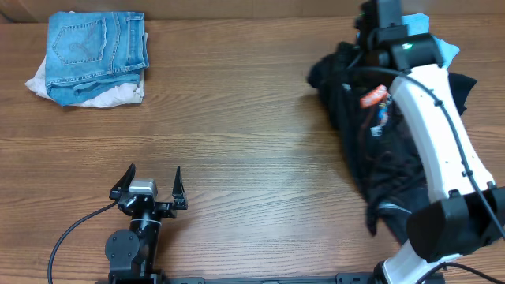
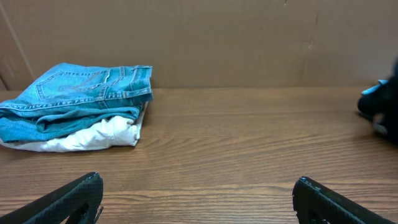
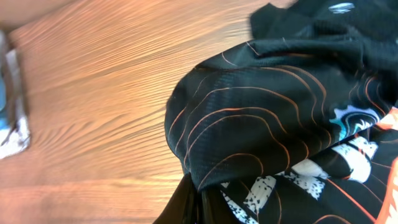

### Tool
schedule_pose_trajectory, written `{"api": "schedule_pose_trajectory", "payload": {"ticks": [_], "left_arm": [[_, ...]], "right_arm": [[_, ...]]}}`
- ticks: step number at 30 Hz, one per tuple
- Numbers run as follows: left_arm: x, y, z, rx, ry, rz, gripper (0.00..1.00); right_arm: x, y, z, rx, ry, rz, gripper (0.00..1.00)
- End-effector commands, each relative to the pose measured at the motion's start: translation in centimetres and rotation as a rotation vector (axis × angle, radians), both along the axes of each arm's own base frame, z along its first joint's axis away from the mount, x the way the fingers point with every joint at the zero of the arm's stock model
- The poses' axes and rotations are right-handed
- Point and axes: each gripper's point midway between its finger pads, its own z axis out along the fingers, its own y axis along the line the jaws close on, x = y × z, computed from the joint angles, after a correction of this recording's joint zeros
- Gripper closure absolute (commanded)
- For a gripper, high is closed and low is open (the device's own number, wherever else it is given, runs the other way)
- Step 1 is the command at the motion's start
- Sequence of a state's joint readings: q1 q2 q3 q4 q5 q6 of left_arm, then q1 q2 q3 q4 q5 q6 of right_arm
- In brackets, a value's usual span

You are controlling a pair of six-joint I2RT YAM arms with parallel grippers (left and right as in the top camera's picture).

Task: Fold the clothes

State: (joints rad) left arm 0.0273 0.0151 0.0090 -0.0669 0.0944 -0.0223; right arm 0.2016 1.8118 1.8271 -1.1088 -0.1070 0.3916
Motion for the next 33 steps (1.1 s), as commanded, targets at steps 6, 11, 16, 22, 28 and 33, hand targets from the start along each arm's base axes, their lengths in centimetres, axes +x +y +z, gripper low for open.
{"api": "schedule_pose_trajectory", "payload": {"ticks": [6,11,16,22,28,33], "left_arm": [[0.0,0.1,0.0,0.012,-0.006,-0.001,0.0],[0.0,0.0,0.0,0.012,-0.006,-0.001,0.0],[0.0,0.1,0.0,0.012,-0.006,-0.001,0.0],[0.0,0.1,0.0,0.012,-0.006,-0.001,0.0],[0.0,0.1,0.0,0.012,-0.006,-0.001,0.0],[0.0,0.1,0.0,0.012,-0.006,-0.001,0.0]], "right_arm": [[-4.4,4.6,14.0,-0.003,-0.371,0.086,0.96],[-5.6,5.6,14.8,0.008,-0.384,0.12,0.96],[-5.5,3.9,14.2,-0.059,-0.367,0.063,0.96],[-5.9,3.7,13.6,-0.069,-0.34,0.065,0.85],[-6.0,3.6,13.4,-0.073,-0.33,0.066,0.82],[-6.7,3.7,10.2,-0.096,-0.23,0.088,0.61]]}}
